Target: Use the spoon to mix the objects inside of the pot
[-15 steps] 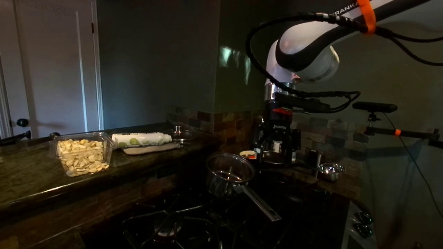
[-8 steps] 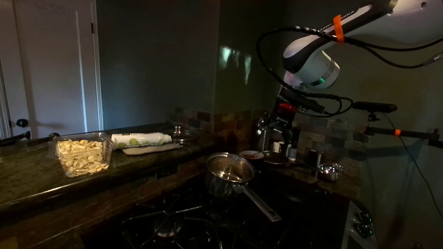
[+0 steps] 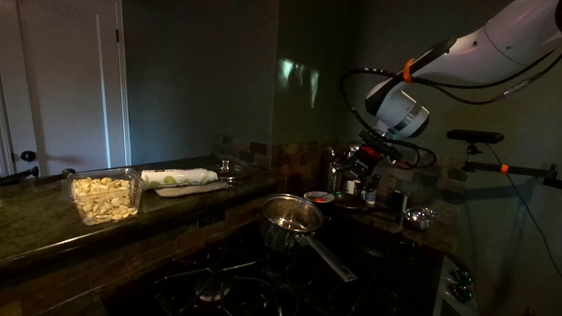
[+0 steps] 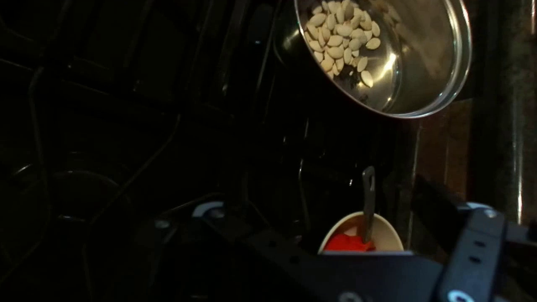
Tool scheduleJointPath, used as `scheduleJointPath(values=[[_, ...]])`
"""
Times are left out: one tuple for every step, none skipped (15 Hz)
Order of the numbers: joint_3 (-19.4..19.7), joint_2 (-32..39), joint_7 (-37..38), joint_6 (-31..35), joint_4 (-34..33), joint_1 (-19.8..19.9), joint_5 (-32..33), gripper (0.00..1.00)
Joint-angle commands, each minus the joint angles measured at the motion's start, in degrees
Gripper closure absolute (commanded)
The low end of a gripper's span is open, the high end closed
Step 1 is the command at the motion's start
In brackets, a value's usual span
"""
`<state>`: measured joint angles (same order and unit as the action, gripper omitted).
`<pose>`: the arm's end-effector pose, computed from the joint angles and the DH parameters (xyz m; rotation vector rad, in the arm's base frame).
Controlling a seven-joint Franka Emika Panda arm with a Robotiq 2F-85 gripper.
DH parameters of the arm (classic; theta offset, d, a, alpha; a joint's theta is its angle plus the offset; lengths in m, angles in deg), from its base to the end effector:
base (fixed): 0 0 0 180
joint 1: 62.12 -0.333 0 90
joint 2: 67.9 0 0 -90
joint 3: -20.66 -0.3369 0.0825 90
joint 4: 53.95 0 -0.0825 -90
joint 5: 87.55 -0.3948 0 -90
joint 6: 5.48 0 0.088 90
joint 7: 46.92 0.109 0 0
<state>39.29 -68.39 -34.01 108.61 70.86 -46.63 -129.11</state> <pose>0.4611 -0.2617 0.4063 -2.0607 1.3925 0.0661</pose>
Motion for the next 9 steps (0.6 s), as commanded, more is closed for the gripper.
scheduleJointPath(values=[[-0.58,0.64,0.03,-0.14,-0.50,0.61,-0.15,0.00],[-0.61,0.86,0.03,-0.14,-0.69,0.59,-0.24,0.00],[-0.62,0.86,0.03,-0.14,-0.80,0.59,-0.26,0.00],[-0.62,0.86,0.03,-0.14,-0.92,0.59,-0.27,0.00],[-0.62,0.86,0.03,-0.15,-1.01,0.59,-0.28,0.00],[-1.03,0.02,1.29,0.83,0.52,0.19,-3.90,0.00],[-1.21,-0.69,1.69,2.30,1.37,0.08,-6.54,0.00],[-0.91,-1.31,1.27,0.51,1.37,0.50,-9.30,0.00],[-0.51,-1.44,0.43,-2.33,0.84,0.99,-10.76,0.00]])
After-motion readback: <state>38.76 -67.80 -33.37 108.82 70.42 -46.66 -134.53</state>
